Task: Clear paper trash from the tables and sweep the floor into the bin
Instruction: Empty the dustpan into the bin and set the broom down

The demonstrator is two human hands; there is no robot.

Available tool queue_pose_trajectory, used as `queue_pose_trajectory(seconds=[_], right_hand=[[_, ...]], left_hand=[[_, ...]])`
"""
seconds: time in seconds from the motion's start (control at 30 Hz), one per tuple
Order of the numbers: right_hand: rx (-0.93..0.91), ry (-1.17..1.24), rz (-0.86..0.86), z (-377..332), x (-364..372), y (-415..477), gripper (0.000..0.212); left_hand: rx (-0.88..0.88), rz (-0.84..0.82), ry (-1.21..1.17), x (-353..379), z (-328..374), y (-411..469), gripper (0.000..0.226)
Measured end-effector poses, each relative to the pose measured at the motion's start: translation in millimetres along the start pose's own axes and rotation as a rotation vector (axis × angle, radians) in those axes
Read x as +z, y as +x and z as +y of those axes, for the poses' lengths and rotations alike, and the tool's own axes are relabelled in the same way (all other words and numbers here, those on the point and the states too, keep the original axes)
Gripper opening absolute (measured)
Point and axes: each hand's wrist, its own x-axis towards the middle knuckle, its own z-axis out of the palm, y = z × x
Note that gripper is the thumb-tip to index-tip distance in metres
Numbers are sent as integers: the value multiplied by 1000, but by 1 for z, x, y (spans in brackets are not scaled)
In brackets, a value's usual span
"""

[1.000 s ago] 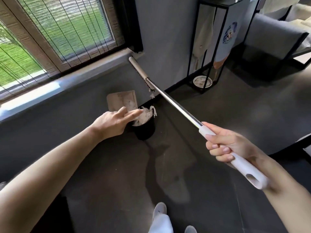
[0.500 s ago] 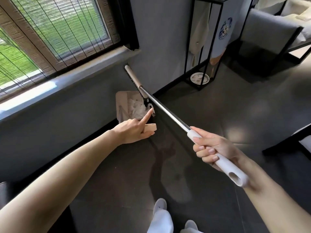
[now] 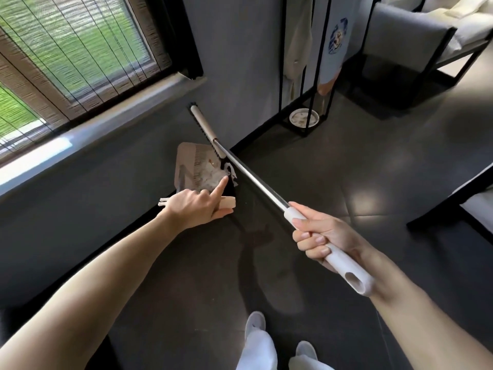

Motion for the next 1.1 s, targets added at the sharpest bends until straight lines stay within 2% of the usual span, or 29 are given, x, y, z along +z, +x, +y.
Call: queue_pose_trajectory(seconds=[0.23,0.33,0.4,0.5,0.67,0.73,0.77,0.83,0.9,0.97,1.1], right_hand=[[17,163,1,16,6,15,52],[18,180,-5,16,4,14,62],[15,160,-7,13,1,10,66],[8,156,-20,9,-4,4,64],[17,179,-63,14,-15,-1,59],[29,203,-70,24,-21,3,59],[39,226,-68,31,-23,7,61],[64,271,-52,46,-28,15,65],[92,286,-34,57,-31,20,67],[113,271,-32,61,-34,22,68],[91,239,-30,55,-34,10,64]], left_hand=[[168,-4,97,-2,-15,4,69],[216,53,163,3,-15,2,69],[224,16,173,5,-14,-1,70],[323,-91,201,5,-15,-8,76],[373,-35,207,2,-12,-5,72],[437,-124,161,21,-6,-10,76],[405,-269,135,28,3,-14,76],[355,-351,110,37,13,-13,74],[338,-285,159,44,16,-6,74],[337,-286,173,44,10,3,75],[441,-237,253,19,-14,11,73]])
